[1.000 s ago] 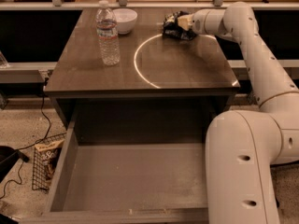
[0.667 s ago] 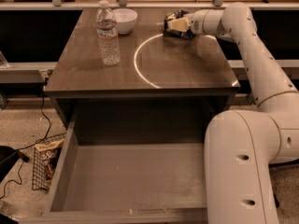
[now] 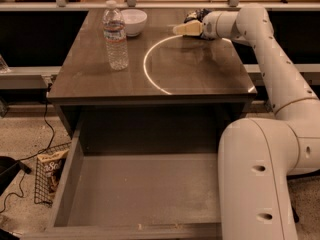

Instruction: Pick blue chip bag

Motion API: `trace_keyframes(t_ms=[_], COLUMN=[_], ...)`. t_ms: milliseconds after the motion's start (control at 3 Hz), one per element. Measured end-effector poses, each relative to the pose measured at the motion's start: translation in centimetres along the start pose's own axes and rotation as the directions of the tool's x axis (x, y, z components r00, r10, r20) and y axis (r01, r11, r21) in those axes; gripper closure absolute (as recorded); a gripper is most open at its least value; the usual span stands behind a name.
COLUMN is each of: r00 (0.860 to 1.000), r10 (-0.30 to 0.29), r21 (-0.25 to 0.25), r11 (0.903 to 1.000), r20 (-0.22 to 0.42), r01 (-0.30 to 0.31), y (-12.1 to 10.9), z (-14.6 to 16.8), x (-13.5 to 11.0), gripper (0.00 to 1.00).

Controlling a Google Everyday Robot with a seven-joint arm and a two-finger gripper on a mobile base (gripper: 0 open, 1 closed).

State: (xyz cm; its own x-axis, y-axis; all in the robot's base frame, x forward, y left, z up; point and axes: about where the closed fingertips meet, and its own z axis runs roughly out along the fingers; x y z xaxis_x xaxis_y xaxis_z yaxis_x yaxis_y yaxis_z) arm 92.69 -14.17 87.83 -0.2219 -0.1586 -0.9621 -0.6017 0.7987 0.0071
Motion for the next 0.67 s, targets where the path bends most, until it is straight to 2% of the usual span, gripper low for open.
trace_keyframes(t_ms=[333,667], r00=[0.999,0.994], r10=[-0.025,-0.082], r21=[0.056,0.196], r11=[0.9981,0.9762], r20=[-0.026,-0.067], r01=[0.027,0.094], y=[-0.5,-1.2], z=[-0.6,-3.7], x=[-1.0,-5.0], gripper=[0.00,0.00])
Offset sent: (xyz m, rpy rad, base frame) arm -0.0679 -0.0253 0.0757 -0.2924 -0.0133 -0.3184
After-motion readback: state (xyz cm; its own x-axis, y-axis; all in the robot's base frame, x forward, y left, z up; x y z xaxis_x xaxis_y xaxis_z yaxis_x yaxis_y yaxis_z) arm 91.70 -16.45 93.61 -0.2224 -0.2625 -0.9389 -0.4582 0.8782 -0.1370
